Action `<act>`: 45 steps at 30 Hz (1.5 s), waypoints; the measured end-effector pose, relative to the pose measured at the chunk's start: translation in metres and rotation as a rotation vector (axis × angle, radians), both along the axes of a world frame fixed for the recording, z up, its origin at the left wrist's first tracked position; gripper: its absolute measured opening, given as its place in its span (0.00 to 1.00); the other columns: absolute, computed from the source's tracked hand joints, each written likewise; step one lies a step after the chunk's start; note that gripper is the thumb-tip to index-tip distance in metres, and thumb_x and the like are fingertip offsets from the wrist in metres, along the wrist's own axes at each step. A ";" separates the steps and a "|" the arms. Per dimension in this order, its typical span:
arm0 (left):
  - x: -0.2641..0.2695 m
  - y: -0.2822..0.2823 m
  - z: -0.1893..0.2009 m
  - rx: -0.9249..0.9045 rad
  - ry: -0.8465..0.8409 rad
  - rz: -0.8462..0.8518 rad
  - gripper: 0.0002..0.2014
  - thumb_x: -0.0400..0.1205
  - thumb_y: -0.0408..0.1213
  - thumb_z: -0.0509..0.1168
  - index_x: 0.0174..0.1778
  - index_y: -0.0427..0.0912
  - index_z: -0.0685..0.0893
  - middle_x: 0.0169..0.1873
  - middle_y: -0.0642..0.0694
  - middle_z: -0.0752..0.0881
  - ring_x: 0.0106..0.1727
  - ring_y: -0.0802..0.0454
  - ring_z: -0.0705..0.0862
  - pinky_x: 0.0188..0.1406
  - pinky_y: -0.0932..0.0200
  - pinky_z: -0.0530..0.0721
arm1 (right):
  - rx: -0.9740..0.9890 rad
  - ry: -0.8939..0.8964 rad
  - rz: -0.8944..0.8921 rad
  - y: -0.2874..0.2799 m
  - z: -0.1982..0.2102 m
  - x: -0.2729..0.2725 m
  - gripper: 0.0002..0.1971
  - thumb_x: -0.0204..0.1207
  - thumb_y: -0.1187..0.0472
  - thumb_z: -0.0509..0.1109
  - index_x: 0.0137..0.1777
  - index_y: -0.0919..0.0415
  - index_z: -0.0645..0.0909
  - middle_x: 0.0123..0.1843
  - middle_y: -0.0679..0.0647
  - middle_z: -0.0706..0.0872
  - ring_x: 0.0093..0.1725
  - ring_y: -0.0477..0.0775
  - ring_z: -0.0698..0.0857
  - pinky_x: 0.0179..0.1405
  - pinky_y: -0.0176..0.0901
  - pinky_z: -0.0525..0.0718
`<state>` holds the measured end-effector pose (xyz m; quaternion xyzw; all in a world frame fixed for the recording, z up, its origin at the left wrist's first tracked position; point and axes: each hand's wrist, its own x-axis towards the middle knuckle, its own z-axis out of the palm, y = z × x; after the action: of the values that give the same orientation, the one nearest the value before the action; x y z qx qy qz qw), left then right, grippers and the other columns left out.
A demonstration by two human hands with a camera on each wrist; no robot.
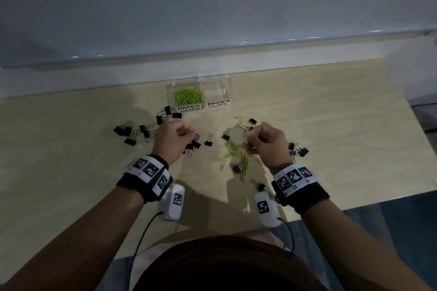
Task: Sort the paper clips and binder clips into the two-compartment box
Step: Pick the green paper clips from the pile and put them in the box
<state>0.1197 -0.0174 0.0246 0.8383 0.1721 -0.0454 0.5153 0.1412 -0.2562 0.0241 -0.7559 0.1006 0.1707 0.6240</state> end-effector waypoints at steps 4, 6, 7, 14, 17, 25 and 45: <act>-0.003 0.011 -0.033 0.340 0.068 -0.154 0.04 0.77 0.28 0.68 0.43 0.39 0.88 0.47 0.43 0.88 0.48 0.47 0.86 0.50 0.55 0.85 | -0.542 -0.088 0.193 -0.025 -0.025 0.003 0.07 0.75 0.66 0.69 0.35 0.63 0.81 0.30 0.53 0.86 0.31 0.53 0.84 0.35 0.48 0.86; -0.004 0.006 -0.035 0.489 0.007 -0.211 0.04 0.77 0.31 0.68 0.45 0.39 0.87 0.52 0.44 0.83 0.57 0.42 0.80 0.57 0.49 0.81 | -0.634 -0.115 0.286 -0.026 -0.029 -0.002 0.06 0.74 0.66 0.69 0.37 0.62 0.82 0.33 0.51 0.85 0.33 0.49 0.82 0.35 0.37 0.78; -0.005 0.000 -0.034 0.552 -0.049 -0.233 0.05 0.77 0.32 0.68 0.47 0.38 0.87 0.54 0.43 0.81 0.61 0.41 0.76 0.60 0.48 0.79 | -0.651 -0.137 0.318 -0.025 -0.031 -0.004 0.06 0.74 0.66 0.69 0.37 0.62 0.83 0.33 0.52 0.85 0.33 0.48 0.82 0.35 0.35 0.76; -0.012 -0.051 -0.033 0.495 -0.058 -0.843 0.31 0.75 0.38 0.72 0.73 0.42 0.71 0.68 0.47 0.69 0.69 0.50 0.69 0.68 0.54 0.76 | -0.767 -0.293 0.419 -0.016 -0.039 -0.018 0.08 0.75 0.66 0.64 0.39 0.68 0.83 0.37 0.58 0.83 0.34 0.56 0.79 0.35 0.43 0.77; 0.001 -0.062 -0.038 0.566 -0.026 -0.895 0.34 0.76 0.39 0.71 0.77 0.41 0.65 0.72 0.46 0.66 0.72 0.47 0.65 0.73 0.51 0.70 | -0.780 -0.345 0.439 -0.015 -0.043 -0.025 0.07 0.75 0.69 0.65 0.45 0.69 0.85 0.41 0.59 0.82 0.35 0.57 0.81 0.36 0.45 0.82; 0.016 -0.074 -0.040 0.585 -0.088 -0.864 0.17 0.78 0.37 0.68 0.62 0.38 0.82 0.59 0.45 0.73 0.60 0.47 0.74 0.63 0.54 0.74 | -0.837 -0.277 0.419 0.001 -0.044 -0.031 0.08 0.74 0.66 0.69 0.51 0.65 0.85 0.47 0.58 0.80 0.40 0.54 0.79 0.45 0.41 0.82; 0.006 -0.068 -0.047 0.603 0.041 -0.858 0.08 0.79 0.23 0.63 0.52 0.34 0.76 0.52 0.37 0.79 0.53 0.41 0.79 0.50 0.51 0.78 | -0.597 -0.111 0.400 0.000 -0.024 0.015 0.05 0.68 0.71 0.72 0.35 0.62 0.87 0.34 0.56 0.89 0.37 0.54 0.88 0.37 0.40 0.84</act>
<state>0.1254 -0.0851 -0.0219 0.9435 -0.1712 -0.2169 0.1827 0.1560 -0.2567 0.0000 -0.9175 -0.0381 0.2111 0.3349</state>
